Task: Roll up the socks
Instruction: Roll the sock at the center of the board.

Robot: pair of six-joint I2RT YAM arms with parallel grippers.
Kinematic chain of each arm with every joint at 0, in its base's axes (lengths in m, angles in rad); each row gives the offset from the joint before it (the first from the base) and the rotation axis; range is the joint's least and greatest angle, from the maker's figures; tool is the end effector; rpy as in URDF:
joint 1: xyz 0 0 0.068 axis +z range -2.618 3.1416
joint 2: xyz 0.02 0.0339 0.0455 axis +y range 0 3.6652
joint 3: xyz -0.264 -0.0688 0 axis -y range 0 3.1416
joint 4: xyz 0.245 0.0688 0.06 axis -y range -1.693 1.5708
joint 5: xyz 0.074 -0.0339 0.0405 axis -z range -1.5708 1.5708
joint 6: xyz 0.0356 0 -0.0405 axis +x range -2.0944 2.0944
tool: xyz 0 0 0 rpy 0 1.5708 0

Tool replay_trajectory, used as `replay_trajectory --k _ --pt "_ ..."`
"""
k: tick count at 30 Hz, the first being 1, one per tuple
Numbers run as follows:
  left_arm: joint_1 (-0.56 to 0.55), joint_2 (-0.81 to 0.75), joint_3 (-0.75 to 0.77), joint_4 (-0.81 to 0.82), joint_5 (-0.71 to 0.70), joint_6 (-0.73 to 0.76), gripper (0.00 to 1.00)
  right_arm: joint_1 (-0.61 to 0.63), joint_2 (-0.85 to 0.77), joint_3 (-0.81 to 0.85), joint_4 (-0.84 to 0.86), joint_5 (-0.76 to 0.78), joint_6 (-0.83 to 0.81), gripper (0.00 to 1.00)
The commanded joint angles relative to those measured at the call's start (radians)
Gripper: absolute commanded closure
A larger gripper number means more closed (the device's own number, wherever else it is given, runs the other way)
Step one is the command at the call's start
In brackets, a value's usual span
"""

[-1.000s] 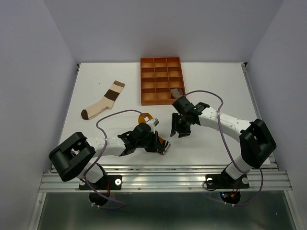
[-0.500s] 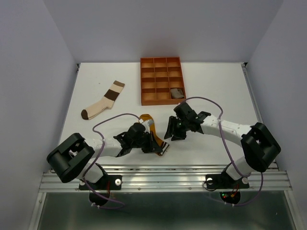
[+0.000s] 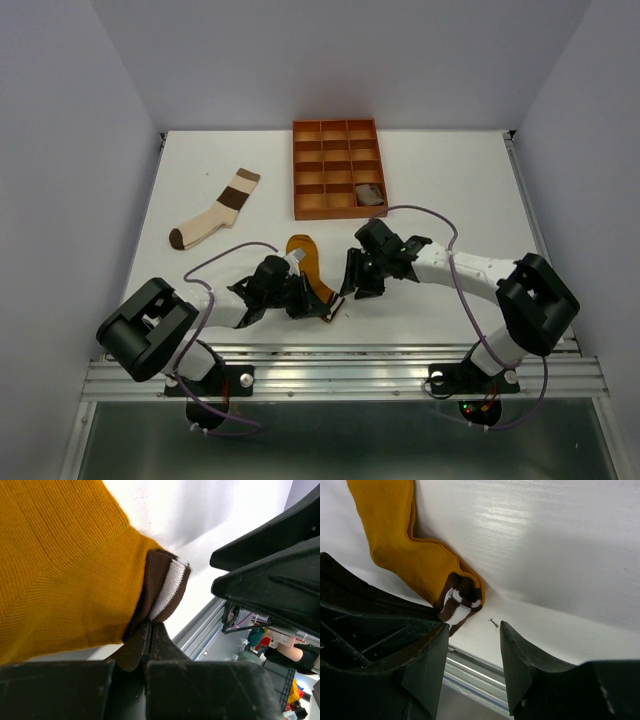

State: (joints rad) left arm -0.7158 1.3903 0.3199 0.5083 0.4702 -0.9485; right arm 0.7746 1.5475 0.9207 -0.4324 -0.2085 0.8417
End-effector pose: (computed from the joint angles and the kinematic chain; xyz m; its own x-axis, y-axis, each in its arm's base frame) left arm 0.1647 -0.1646 0.1307 -0.9448 -0.1383 -0.2970 0.1828 0.5296 -0.8283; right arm 0.2098 0.2156 0.1874 -0.9795 0.0623 -0.1915 -0.0394 0.8734 0.4854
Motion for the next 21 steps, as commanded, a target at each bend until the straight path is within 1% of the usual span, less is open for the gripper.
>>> replay_trajectory --k 1,13,21 --pt "0.018 0.006 -0.018 0.022 0.019 0.011 1.0 0.029 0.008 0.026 0.046 0.024 0.002 0.49" --pt "0.045 0.029 -0.036 0.056 0.056 0.019 1.0 0.048 0.069 -0.032 0.211 0.0 0.048 0.5" --pt "0.055 0.058 -0.05 0.091 0.079 0.008 1.0 0.057 0.085 -0.054 0.233 0.018 0.069 0.5"
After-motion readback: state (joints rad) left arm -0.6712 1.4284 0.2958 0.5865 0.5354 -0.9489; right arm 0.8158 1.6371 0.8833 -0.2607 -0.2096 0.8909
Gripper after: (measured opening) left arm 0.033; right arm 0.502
